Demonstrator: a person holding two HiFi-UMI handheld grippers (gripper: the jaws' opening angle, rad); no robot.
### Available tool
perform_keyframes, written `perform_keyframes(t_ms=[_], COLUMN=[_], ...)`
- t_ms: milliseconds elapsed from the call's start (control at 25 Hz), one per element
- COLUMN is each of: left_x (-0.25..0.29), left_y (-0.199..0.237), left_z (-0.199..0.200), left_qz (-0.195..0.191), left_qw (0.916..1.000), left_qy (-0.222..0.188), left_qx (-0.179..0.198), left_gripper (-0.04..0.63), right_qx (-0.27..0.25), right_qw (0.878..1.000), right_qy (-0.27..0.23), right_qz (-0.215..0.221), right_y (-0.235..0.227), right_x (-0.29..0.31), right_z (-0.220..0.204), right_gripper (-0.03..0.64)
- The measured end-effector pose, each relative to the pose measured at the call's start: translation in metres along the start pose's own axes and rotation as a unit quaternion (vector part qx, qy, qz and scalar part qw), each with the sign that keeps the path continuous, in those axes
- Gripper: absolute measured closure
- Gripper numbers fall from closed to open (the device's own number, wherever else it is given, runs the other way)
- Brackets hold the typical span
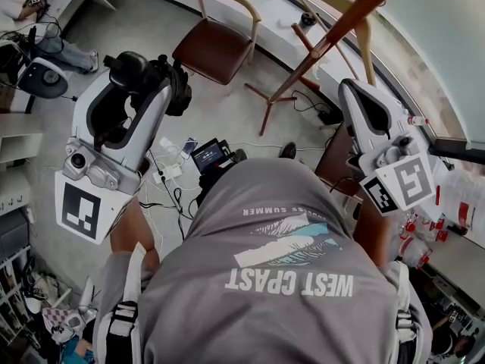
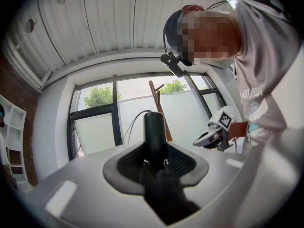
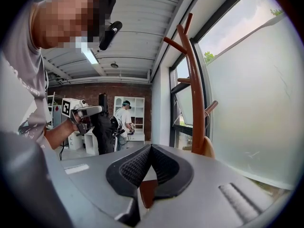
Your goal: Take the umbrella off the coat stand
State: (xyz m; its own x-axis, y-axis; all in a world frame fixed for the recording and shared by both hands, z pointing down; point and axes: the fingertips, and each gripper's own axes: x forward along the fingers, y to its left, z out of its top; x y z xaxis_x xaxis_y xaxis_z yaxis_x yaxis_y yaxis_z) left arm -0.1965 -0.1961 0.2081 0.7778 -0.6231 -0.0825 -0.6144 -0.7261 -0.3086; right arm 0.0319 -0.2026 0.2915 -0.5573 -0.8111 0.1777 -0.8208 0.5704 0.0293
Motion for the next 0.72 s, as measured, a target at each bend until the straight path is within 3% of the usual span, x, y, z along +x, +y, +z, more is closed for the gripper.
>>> perform_keyframes(t_ms=[720], left_x=[0.003], left_y=[-0.028], left_z=[-0.014], left_qz=[-0.06], left_qw=[0.9976], left_qy=[0.002], left_qx=[-0.035], left_gripper=[0.454], right_qx=[-0.021], right_qw=[1.0], right_qy=[0.013], right_qz=[-0.019], right_y=[0.016], right_x=[-0.004], right_z=[-0.003], right_gripper=[0.617])
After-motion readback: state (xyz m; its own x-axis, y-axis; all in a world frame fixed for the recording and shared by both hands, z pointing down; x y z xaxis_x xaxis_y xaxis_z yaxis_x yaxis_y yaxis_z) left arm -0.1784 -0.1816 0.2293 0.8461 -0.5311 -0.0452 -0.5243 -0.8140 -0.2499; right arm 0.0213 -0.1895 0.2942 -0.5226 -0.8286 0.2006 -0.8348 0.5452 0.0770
